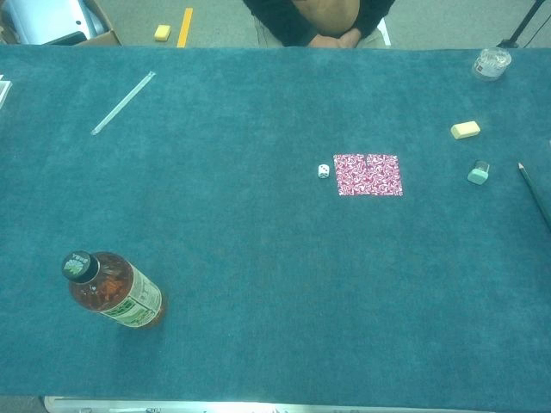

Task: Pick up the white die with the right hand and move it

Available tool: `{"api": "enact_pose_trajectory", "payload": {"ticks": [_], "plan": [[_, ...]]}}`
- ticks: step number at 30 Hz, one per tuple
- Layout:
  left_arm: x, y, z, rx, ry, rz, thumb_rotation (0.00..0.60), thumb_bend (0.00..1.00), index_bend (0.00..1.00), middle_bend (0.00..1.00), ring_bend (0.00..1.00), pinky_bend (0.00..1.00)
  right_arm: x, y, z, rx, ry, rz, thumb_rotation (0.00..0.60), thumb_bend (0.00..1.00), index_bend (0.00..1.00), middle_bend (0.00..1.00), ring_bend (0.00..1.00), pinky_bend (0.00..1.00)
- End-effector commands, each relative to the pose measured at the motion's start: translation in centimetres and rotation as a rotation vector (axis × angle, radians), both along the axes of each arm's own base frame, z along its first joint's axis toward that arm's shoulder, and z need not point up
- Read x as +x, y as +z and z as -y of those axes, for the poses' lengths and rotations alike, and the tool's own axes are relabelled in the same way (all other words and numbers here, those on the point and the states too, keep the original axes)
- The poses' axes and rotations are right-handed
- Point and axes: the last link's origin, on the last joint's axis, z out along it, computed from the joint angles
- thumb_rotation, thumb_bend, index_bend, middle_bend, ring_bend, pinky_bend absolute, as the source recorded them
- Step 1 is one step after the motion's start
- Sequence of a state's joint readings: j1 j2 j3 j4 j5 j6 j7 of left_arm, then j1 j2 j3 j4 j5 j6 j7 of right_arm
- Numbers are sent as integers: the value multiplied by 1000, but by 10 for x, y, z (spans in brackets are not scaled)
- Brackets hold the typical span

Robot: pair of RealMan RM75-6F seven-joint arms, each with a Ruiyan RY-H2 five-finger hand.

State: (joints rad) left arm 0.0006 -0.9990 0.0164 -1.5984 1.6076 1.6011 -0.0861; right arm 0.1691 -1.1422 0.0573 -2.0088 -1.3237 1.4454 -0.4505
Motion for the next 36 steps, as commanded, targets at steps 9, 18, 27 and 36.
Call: {"api": "enact_pose_trajectory", "payload": {"ticks": [9,18,27,36], "plan": [[-3,4,7,11,5,4,600,445,240,179,40,48,14,-11,8,53,55,26,600,312,114,227,12,0],[1,4,7,7,-11,2,600,445,240,179,40,48,30,-36,41,137,98,39,600,333,386,268,13,0],[1,6,9,-1,-10,-14,600,445,240,179,40,48,54,-99,83,274,97,7,600,333,441,284,14,4],[1,7,11,-2,-11,-16,600,445,240,179,40,48,75,-141,111,311,105,-50,600,323,441,284,14,4]]}}
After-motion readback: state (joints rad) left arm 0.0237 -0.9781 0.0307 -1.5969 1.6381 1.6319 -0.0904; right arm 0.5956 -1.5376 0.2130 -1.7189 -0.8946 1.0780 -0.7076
